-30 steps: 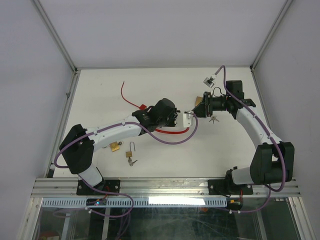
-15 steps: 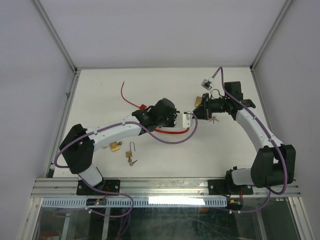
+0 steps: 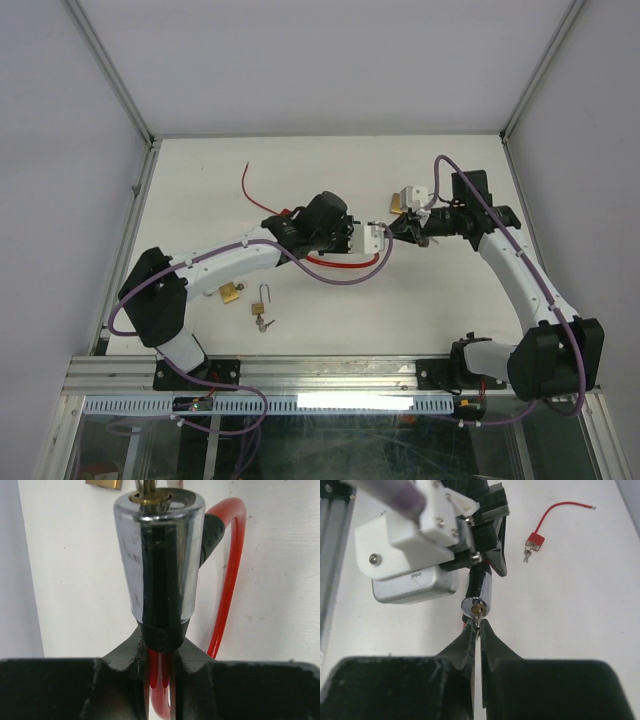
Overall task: Lock with the key
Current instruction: Lock the lock.
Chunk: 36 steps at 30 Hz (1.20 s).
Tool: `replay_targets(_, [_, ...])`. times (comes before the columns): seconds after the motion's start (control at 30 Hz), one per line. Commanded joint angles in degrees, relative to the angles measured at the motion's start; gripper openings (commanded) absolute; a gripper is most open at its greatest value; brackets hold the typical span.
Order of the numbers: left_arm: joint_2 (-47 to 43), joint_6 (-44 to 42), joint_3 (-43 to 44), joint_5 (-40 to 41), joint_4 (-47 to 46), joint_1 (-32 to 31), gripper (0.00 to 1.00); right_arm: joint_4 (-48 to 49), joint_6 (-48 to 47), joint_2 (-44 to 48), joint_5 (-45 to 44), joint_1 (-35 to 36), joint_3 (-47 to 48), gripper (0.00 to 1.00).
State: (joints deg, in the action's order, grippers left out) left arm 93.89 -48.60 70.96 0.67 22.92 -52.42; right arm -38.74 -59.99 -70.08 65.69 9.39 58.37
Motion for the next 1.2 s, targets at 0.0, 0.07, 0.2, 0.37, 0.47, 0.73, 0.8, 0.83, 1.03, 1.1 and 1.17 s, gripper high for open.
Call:
replay_targets(0.0, [0.8, 1.5, 1.6, -5.8, 4.3, 1.6, 0.00, -5.3, -20.0, 0.1, -3.0, 0.3, 3.3, 0.00])
replay_targets(0.07, [0.9, 1.7, 2.1, -7.3, 4.5, 2.2, 0.00, -5.6, -23.9, 0.6, -3.4, 0.3, 3.2, 0.00])
replay_targets(0.2, [1.1, 1.8, 3.1, -9.2, 5.1, 3.0, 0.00, -5.3, -30.1, 1.9, -3.2, 0.3, 2.6, 0.00])
replay_targets(0.37, [0.8, 1.7, 3.4, -10.9, 5.4, 3.7, 0.00, -4.4, -32.2, 2.5, -2.2, 0.3, 2.8, 0.00])
replay_targets(0.47, [0.7, 1.4, 3.1, -10.8, 5.4, 3.9, 0.00, -5.6, -32.4, 2.1, -2.9, 0.3, 4.1, 0.00])
replay_targets(0.73, [-0.1, 0.6, 4.1, -11.0, 5.8, 4.3, 0.00, -22.8, -43.9, -1.2, -4.9, 0.3, 14.5, 0.00])
replay_targets(0.8, [-0.4, 0.4, 4.8, -11.1, 6.3, 4.3, 0.00, -29.4, -46.6, -2.9, -4.3, 0.3, 18.5, 0.00])
replay_targets(0.83, [-0.6, 0.2, 5.1, -11.1, 6.5, 4.3, 0.00, -31.4, -47.0, -3.5, -3.9, 0.3, 20.1, 0.00])
replay_targets(1.03, [-1.2, 0.0, 5.3, -10.1, 6.9, 4.3, 0.00, -28.4, -41.4, -2.7, -3.2, 0.4, 18.8, 0.00])
replay_targets(1.1, [-1.3, 0.3, 5.2, -9.9, 6.9, 4.3, 0.00, -25.8, -41.3, -1.5, -3.9, 0.4, 15.7, 0.00])
replay_targets(1.17, [-1.3, 0.7, 5.2, -10.2, 6.9, 4.3, 0.00, -22.6, -40.5, 0.1, -4.2, 0.4, 11.9, 0.00])
